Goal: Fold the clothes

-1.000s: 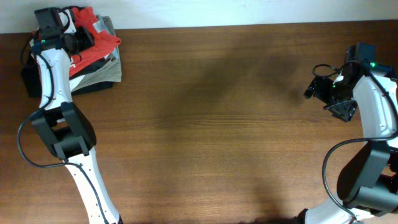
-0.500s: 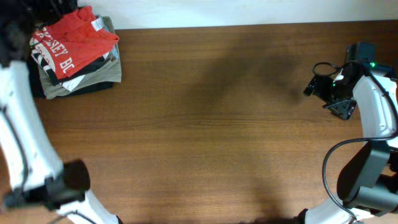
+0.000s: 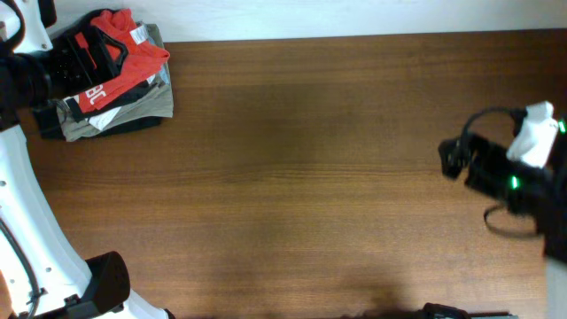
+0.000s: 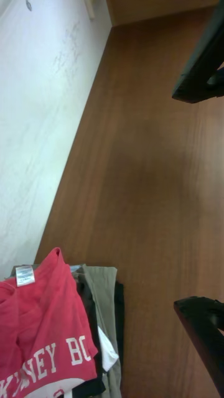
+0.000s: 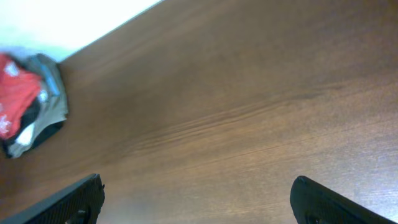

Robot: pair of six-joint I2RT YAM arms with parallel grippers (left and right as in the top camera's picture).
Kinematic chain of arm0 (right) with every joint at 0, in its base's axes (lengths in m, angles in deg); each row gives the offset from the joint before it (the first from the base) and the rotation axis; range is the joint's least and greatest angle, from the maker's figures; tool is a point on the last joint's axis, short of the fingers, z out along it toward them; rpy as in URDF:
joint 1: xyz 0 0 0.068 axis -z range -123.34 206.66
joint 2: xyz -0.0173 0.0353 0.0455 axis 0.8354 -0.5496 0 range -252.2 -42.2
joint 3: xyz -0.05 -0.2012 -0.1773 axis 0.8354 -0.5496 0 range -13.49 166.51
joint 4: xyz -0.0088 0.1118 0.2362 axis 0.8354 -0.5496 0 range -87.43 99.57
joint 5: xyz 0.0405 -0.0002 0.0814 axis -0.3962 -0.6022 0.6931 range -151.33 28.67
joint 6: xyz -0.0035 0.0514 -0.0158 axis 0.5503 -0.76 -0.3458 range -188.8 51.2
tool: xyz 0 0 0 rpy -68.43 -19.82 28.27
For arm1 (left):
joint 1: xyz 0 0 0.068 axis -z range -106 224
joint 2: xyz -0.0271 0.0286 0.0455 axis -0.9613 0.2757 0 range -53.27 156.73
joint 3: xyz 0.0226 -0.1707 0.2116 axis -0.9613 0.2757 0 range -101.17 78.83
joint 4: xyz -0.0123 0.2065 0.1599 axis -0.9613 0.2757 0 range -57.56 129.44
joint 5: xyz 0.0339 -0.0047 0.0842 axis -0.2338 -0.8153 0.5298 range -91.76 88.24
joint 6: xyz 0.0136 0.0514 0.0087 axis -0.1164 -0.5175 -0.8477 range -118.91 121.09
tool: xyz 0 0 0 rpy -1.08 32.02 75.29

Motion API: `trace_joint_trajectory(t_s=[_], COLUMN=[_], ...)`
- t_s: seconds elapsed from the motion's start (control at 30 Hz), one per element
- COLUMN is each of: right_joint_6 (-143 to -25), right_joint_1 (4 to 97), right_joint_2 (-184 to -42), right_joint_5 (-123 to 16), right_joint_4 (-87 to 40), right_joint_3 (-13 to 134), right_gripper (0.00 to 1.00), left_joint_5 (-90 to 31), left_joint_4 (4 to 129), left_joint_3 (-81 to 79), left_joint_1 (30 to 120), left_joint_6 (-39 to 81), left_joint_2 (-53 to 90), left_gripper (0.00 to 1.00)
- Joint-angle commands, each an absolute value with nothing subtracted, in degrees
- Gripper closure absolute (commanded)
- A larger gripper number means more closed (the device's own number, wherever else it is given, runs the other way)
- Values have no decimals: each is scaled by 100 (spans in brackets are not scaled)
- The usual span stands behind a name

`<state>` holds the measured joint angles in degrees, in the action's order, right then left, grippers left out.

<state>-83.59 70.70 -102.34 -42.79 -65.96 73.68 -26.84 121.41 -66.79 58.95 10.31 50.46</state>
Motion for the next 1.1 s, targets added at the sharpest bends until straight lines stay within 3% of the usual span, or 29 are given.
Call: trace_joint_trajectory(t_s=[0.0, 0.17, 0.47, 0.6, 0.83, 1.07], right_joint_6=[-8256, -8256, -8254, -8254, -8254, -7806], right_joint_1=[6981, 6981, 6979, 6826, 6078, 5700], right_joint_2=[-9642, -8938, -8929, -8252, -6051, -4971], right_joint_5=[-4248, -4248, -4705, -4698, -4641, -4711], right_joint_4=[-6694, -6698, -6703, -4948, -718, 1067], right_joint_3=[7383, 7383, 6942, 5231, 984, -599], right_gripper=[1, 1, 1, 1, 1, 1], left_joint_5=[-2682, -2682, -2682, -2680, -2682, -2682], left_joint_4=[12170, 12170, 12170, 12170, 12170, 12170], left_joint_3=[-6670, -6670, -6670, -6670, -6670, -6670], left_joint_1=[5906, 5906, 5906, 5906, 5906, 5906], left_joint_6=[1000, 998, 1000, 1000, 1000, 1000], left_joint_2=[5063, 5063, 5063, 5063, 5063, 5063], left_gripper=[1, 1, 1, 1, 1, 1])
